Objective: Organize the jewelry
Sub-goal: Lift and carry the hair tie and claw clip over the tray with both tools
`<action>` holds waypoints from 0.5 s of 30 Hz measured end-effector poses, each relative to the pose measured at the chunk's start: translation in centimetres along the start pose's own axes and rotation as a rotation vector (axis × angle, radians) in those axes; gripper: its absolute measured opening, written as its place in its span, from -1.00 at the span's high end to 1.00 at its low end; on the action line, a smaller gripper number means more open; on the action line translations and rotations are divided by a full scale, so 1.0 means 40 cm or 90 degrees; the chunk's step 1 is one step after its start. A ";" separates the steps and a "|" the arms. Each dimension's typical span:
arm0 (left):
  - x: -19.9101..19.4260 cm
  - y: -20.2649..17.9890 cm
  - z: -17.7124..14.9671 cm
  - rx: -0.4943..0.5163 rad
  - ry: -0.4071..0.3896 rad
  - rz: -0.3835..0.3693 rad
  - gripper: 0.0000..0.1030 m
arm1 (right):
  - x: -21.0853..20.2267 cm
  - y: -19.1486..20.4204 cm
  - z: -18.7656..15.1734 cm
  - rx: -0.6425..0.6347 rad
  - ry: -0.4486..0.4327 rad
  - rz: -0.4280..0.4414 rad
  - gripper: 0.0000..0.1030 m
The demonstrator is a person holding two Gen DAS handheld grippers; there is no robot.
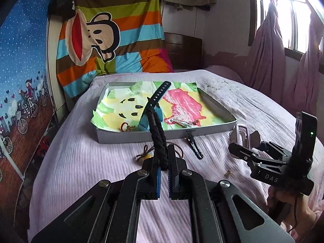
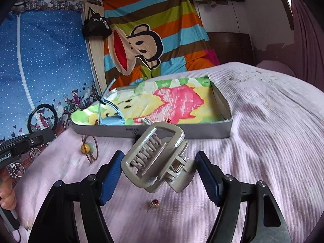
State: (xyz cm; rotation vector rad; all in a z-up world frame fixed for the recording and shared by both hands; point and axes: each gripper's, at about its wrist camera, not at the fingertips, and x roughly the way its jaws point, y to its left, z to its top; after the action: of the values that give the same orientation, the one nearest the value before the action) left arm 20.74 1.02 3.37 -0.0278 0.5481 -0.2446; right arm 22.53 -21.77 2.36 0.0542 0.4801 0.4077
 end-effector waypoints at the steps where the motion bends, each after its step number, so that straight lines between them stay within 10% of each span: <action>1: 0.006 0.002 0.012 -0.002 0.002 0.007 0.93 | 0.003 0.006 0.016 -0.009 -0.011 0.004 -0.36; 15: 0.174 0.105 0.133 -0.036 0.051 0.049 0.93 | 0.179 0.022 0.167 -0.056 -0.036 0.027 -0.36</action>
State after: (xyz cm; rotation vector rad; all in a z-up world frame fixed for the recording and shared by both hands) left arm 30.18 3.22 3.97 -0.0524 0.6345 -0.1561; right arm 31.06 -17.87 5.28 -0.0098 0.4051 0.4676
